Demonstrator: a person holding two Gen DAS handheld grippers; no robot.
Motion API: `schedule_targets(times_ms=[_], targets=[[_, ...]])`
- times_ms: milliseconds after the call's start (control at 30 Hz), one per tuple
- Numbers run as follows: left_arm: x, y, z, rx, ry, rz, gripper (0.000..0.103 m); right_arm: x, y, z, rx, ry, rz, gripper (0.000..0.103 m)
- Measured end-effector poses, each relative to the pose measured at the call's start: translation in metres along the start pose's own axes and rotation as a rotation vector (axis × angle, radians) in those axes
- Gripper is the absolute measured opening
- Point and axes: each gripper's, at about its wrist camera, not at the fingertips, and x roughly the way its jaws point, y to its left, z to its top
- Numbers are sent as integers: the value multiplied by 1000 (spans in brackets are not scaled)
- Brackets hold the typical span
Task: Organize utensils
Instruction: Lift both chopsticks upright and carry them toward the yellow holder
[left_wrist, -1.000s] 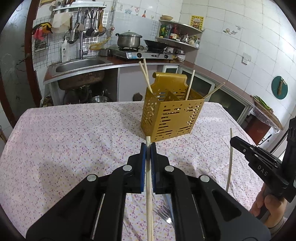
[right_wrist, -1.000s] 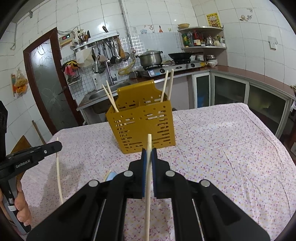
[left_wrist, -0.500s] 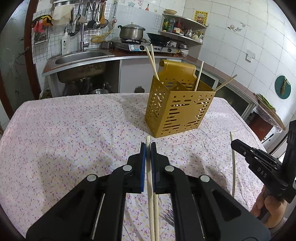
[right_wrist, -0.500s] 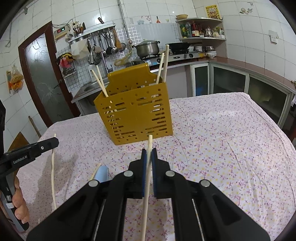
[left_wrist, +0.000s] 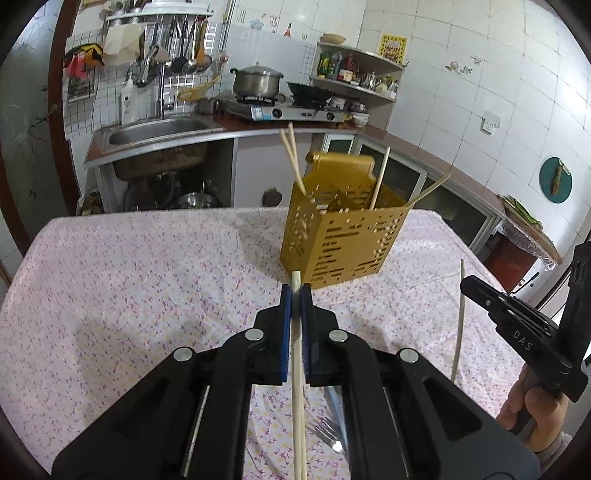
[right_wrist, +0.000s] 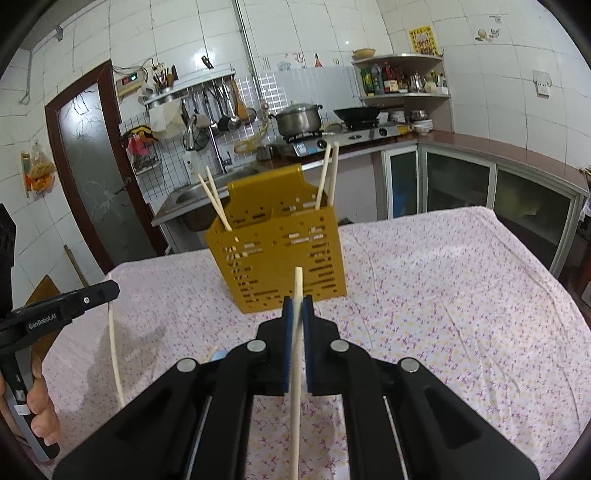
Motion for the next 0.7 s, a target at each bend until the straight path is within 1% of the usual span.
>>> schedule_targets(times_ms=[100,433,700], targets=[[-10,-4,4,9,-19,-5,4,-6,0,3,1,-17,3,5],[-26,-11,9,16,-45,-18,4,-23,0,8,4,-57,10,5],[-42,-16,21,26,-78,-25,4,-37,7,22,-4,-98,11,5]])
